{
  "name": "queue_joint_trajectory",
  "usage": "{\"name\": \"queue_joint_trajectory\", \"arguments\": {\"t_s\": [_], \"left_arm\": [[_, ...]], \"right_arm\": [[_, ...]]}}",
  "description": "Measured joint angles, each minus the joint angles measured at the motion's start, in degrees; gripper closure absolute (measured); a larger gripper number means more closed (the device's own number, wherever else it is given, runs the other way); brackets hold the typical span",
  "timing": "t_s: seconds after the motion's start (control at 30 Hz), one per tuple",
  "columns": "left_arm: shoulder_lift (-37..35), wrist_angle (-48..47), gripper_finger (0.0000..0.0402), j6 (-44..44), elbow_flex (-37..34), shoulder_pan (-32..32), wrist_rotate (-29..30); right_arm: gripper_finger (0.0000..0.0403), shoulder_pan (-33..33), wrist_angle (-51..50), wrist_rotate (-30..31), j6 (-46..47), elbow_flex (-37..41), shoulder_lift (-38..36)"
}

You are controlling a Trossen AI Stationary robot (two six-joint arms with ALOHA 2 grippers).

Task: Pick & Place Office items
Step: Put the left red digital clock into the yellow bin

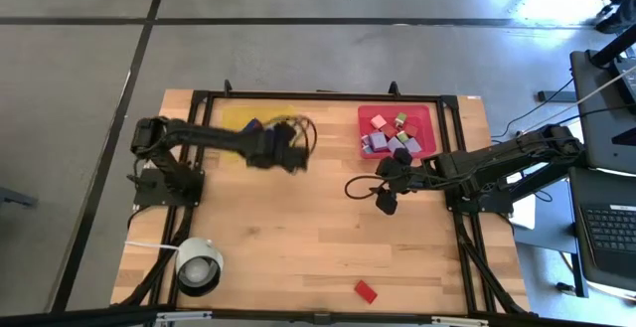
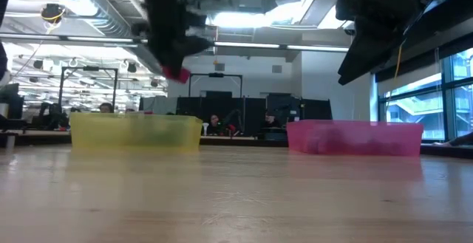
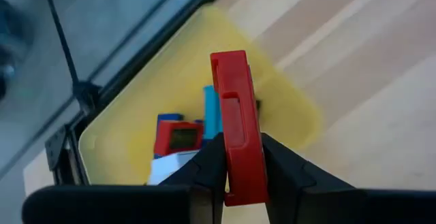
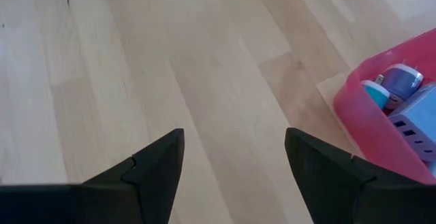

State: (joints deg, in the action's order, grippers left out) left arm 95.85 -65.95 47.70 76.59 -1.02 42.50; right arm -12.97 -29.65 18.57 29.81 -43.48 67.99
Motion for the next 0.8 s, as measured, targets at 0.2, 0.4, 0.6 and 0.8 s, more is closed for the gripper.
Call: {"name": "queue_joint_trajectory", "arguments": {"t_s": [0.2, 0.4, 0.6, 0.8], "left_arm": [[0.0, 2.4, 0.0334, -4.8, -4.2, -11.7, -7.8], [0.0, 7.5, 0.0335, -5.2, -8.9, -17.3, -14.4], [0.0, 13.9, 0.0336, -9.7, -12.5, -18.3, -18.4], [0.0, 15.1, 0.0334, -10.0, -12.6, -18.2, -16.5]], "right_arm": [[0.0145, 0.0, 0.0, 0.0, -0.7, 0.0, 0.0], [0.0145, 0.0, 0.0, 0.0, -2.0, 0.0, 0.0], [0.0145, 0.0, 0.0, 0.0, -2.2, 0.0, 0.0], [0.0145, 0.0, 0.0, 0.0, -2.2, 0.0, 0.0]]}}
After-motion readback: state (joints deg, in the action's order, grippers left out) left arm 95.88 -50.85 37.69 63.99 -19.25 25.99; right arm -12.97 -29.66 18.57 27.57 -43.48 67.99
